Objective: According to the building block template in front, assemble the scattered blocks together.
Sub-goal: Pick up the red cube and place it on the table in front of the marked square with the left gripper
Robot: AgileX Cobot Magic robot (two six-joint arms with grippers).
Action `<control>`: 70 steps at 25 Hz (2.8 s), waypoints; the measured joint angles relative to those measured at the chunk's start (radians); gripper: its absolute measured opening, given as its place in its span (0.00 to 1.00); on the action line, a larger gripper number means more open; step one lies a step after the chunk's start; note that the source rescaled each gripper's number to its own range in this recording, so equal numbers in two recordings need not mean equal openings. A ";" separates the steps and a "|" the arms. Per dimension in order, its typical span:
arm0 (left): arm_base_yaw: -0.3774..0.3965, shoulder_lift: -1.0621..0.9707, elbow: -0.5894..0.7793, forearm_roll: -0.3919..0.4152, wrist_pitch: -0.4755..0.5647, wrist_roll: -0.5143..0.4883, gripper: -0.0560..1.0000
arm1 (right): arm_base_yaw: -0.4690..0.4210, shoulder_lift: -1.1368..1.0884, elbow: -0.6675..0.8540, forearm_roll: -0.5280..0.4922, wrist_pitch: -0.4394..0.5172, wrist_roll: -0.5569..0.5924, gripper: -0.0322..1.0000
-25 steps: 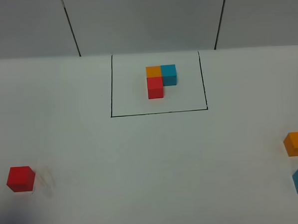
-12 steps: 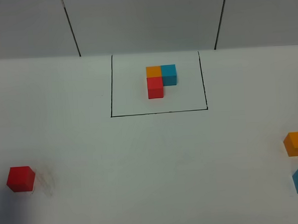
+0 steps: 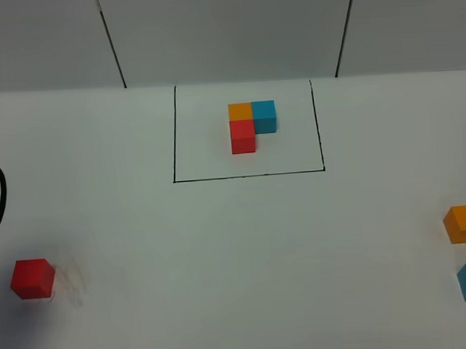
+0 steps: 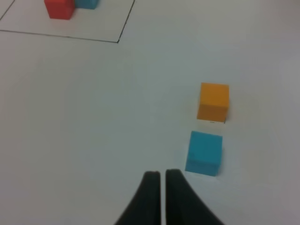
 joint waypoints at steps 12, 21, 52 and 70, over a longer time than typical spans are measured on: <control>0.000 0.188 0.000 -0.143 -0.116 0.107 0.64 | 0.000 0.000 0.000 0.000 0.000 0.000 0.03; 0.000 0.253 0.000 -0.183 -0.166 0.178 0.68 | 0.000 0.000 0.000 0.000 0.000 0.000 0.03; 0.000 0.486 0.000 -0.341 -0.355 0.310 0.74 | 0.000 0.000 0.000 0.000 0.000 0.000 0.03; 0.000 0.583 -0.001 -0.373 -0.434 0.316 0.68 | 0.000 0.000 0.000 0.000 0.000 0.000 0.03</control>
